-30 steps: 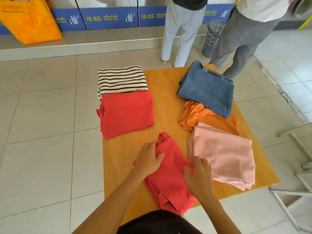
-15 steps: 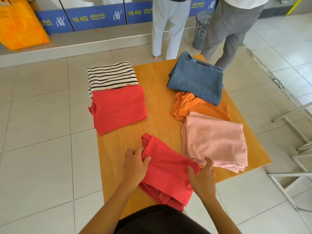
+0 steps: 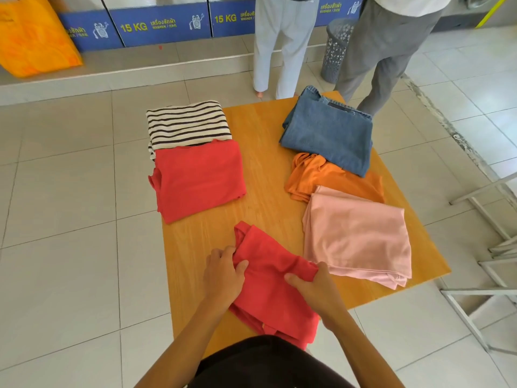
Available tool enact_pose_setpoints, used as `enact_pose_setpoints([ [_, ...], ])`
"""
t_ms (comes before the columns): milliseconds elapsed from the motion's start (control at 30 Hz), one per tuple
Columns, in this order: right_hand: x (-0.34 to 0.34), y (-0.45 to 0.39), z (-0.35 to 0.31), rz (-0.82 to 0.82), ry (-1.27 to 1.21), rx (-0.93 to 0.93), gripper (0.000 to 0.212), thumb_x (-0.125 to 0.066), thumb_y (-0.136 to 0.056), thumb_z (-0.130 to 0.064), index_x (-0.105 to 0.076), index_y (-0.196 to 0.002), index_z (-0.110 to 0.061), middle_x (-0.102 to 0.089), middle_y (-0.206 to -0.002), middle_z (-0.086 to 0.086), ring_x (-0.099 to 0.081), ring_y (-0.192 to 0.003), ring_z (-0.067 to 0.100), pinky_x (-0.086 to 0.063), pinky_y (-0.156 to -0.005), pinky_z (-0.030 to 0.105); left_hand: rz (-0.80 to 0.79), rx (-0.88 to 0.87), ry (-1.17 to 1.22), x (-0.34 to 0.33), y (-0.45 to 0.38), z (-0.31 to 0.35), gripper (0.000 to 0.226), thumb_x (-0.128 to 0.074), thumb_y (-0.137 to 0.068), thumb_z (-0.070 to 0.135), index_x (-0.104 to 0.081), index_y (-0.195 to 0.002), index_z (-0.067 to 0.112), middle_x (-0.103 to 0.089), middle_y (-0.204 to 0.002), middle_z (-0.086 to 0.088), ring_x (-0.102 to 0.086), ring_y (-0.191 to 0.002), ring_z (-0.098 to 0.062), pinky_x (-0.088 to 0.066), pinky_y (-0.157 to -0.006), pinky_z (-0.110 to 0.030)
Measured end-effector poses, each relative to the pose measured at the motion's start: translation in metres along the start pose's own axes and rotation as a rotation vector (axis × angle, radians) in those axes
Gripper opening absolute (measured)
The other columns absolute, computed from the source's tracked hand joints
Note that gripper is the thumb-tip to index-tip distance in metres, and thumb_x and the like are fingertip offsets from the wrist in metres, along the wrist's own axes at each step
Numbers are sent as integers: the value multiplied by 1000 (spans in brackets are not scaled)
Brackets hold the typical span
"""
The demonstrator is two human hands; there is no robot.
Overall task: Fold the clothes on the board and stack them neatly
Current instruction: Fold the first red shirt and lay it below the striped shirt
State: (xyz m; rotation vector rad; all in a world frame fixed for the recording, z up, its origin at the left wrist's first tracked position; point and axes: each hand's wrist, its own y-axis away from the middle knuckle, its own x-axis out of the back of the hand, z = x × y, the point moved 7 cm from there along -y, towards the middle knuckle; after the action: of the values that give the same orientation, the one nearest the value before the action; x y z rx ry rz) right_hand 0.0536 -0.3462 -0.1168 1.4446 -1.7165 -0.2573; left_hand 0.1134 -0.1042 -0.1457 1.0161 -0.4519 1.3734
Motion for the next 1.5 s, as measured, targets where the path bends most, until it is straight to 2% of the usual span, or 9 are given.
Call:
enact_pose_setpoints([
  [133,12,3,-26,-37,-21,72,31,-70,-87,-22,-42,-102,-27,-64,-101,5,-63,-86,17,-56,-73,41,-50,-2,85,2,-1,-5,54,-57,-92,47,-46,-139,22,-50,-123,0,-48,-117,-19,-46,-96,-34],
  [267,36,20,-94,-68,-83,290,32,-75,-83,-27,-50,-96,-42,-67,-90,-11,-66,-81,8,-50,-64,29,-57,37,320,16,-7,-6,57,-67,-86,49,-49,-134,23,-56,-119,2,-58,-105,-14,-49,-87,-28],
  [433,39,53,-174,-208,-1,491,31,-74,-86,-28,-54,-104,-43,-67,-97,-13,-66,-86,6,-57,-77,36,-20,177,645,37,-9,1,64,-61,-76,74,-63,-115,24,-64,-106,13,-61,-100,-7,-45,-77,-21],
  [500,36,65,-199,-262,21,544,30,-74,-86,-27,-55,-105,-41,-66,-96,-12,-66,-85,5,-58,-77,35,-142,232,916,36,-13,12,75,-56,-71,83,-65,-108,19,-67,-111,9,-61,-105,-11,-48,-90,-29],
  [567,33,75,-217,-313,34,573,30,-75,-86,-26,-57,-107,-38,-67,-97,-11,-66,-88,8,-59,-80,38,-377,267,1201,31,-12,29,85,-48,-74,83,-65,-124,17,-68,-125,-3,-61,-120,-21,-45,-105,-40],
  [733,18,78,-239,-470,-81,567,31,-76,-87,-15,-61,-112,-26,-70,-104,-1,-68,-99,20,-58,-88,43,-644,307,1561,39,-2,42,79,-47,-79,82,-65,-129,24,-59,-138,-13,-56,-128,-28,-53,-94,-42],
  [900,11,36,-236,-445,-143,493,29,-75,-86,-8,-62,-108,-20,-72,-90,-9,-69,-85,7,-58,-72,24,-567,424,1337,53,0,7,56,-70,-81,58,-70,-122,20,-69,-124,-11,-67,-113,-28,-59,-81,-40],
  [1267,-66,-93,-205,-396,125,283,37,-68,-82,-10,-54,-115,-19,-62,-103,-1,-61,-90,13,-52,-72,32,-52,422,1055,95,-40,-69,37,-66,-88,11,-60,-116,34,-70,-112,9,-67,-102,-15,-54,-77,-30],
  [1500,-111,-125,-205,-293,294,334,42,-61,-81,-13,-48,-121,-15,-59,-100,2,-58,-92,24,-46,-70,34,112,419,447,93,-69,-88,21,-63,-89,22,-54,-107,15,-60,-91,3,-59,-87,-23,-48,-76,-36],
])
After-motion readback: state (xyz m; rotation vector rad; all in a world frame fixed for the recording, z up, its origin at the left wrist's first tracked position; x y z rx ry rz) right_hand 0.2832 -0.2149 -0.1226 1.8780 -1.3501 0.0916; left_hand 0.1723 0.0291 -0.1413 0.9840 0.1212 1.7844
